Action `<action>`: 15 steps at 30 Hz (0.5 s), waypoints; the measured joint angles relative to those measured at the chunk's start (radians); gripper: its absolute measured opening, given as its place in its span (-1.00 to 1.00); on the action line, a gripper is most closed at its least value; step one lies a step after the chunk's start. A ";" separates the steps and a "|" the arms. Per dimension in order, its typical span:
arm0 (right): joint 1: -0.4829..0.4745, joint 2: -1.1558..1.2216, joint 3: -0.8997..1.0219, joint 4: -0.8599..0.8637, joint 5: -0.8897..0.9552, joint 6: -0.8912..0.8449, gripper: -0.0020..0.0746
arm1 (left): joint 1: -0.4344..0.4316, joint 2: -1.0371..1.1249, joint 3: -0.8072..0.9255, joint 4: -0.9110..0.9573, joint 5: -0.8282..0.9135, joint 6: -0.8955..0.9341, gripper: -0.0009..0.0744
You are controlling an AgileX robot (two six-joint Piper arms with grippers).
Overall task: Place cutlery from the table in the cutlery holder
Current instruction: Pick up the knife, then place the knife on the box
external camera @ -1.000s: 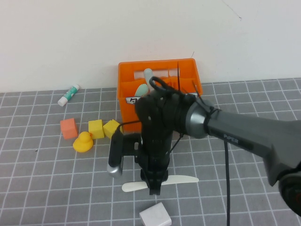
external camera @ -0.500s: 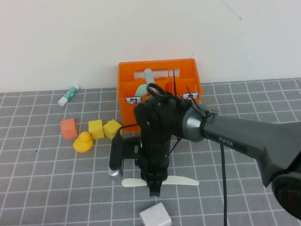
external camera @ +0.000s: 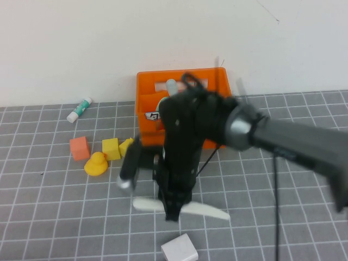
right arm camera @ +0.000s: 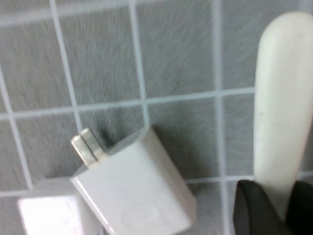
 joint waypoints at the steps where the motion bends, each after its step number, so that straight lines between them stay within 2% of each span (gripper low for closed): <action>1: 0.000 -0.033 0.011 0.002 -0.023 0.013 -0.62 | 0.000 0.000 0.000 0.000 0.000 0.000 -0.98; 6: -0.007 -0.177 0.140 0.041 -0.194 0.023 -0.62 | 0.000 0.000 0.000 0.000 0.000 0.000 -0.98; 8: -0.016 -0.263 0.240 0.097 -0.318 0.023 -0.62 | 0.000 0.000 0.000 0.000 0.000 0.000 -0.98; 12: -0.037 -0.428 0.483 0.205 -0.667 0.025 -0.62 | 0.000 0.000 0.000 0.000 0.000 0.000 -0.98; 15: -0.044 -0.539 0.667 0.317 -1.016 0.025 -0.62 | 0.000 0.000 0.000 0.000 0.000 0.000 -0.98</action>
